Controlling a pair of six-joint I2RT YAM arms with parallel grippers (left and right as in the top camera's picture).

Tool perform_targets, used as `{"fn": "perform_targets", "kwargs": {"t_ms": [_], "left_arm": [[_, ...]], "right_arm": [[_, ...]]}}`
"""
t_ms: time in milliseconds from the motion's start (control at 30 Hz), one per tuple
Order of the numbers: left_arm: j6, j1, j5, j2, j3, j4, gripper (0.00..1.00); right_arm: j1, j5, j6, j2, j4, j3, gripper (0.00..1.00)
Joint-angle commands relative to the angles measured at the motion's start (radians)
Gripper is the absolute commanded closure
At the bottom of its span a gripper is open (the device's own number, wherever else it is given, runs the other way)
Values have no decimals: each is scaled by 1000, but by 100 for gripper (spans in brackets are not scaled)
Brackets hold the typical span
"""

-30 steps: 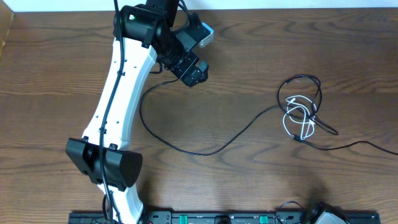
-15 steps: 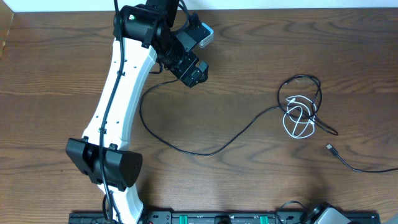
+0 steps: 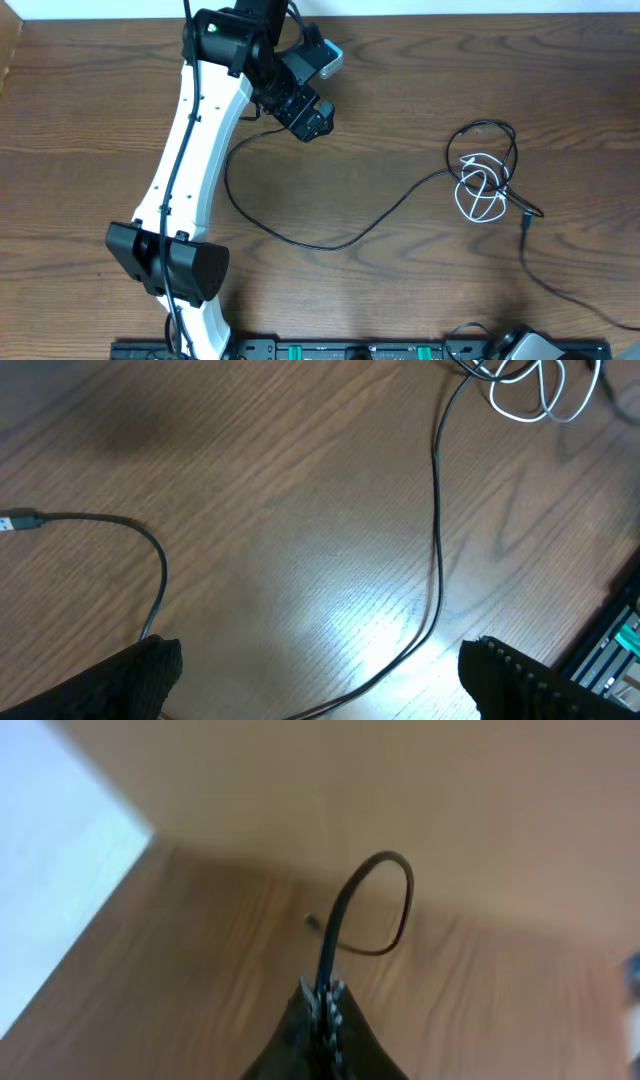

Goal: Untangle cables
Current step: 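Pull the right gripper down to the lower right, dragging the black cable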

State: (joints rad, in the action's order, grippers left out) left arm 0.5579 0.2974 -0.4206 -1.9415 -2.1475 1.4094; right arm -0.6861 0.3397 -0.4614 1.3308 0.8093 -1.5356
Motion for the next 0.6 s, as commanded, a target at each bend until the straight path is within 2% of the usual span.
{"fn": "perform_targets", "kwargs": {"t_ms": [0,300,433,567], "left_arm": [[6,-4,-16,2,6,4,7],[6,-4,-16,2,6,4,7],[6,-4,-16,2,6,4,7],[6,-4,-16,2,6,4,7]], "right_arm": [[3,-247,-152,31,74,31,99],[108,-351,-34,56,89,238,99],[134,-340,33,56,15,254,99],[106,-330,32,57,-82,255,99]]}}
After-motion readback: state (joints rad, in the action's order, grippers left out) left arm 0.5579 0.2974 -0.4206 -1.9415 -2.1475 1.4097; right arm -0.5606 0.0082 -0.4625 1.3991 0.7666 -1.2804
